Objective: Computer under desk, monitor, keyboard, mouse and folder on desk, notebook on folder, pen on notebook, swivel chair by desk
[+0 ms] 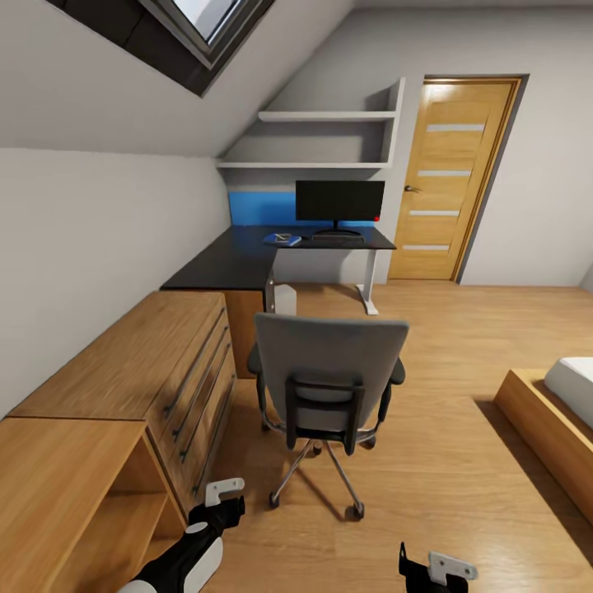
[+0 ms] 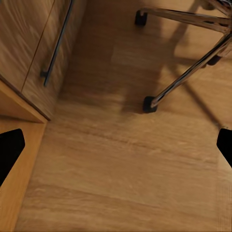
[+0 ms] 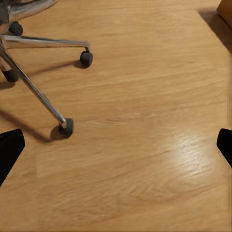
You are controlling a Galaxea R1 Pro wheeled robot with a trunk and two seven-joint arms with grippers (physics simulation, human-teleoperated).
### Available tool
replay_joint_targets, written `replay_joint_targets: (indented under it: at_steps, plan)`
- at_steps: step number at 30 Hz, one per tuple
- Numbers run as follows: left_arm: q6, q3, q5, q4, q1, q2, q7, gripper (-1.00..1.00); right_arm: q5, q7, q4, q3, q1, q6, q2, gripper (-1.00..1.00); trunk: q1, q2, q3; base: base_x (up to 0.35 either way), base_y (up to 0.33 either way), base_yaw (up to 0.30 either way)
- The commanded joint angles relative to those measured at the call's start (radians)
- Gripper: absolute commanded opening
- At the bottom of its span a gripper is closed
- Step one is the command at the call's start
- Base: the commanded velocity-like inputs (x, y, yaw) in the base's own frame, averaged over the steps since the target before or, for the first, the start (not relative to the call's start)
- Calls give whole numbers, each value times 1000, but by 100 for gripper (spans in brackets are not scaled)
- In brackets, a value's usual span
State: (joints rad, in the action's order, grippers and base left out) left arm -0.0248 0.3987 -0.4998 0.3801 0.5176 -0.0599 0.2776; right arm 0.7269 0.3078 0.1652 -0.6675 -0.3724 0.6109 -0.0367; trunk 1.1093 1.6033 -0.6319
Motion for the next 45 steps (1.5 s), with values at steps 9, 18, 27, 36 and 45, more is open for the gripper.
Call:
replay_joint_targets:
  at_steps: [9,18,27,36,45]
  plan:
    - [-3,9,-7,-10,1,0,6,100,-6,5,-39,-19,0,1,-4,100,35,64,-29,0,0,0]
    - [-3,8,-7,-12,1,0,6,100,-7,6,-39,-18,0,1,-4,100,69,127,-57,0,0,0]
    - [18,14,-7,-70,1,-38,6,100,-6,6,-33,-14,0,1,-4,100,104,190,-86,0,0,0]
    - [222,17,-1,27,17,-70,11,100,-2,34,70,-6,-98,-62,-36,100,138,253,-114,0,0,0]
    - [390,16,-3,35,244,-70,13,100,8,42,83,5,-339,-392,-72,100,173,316,-142,0,0,0]
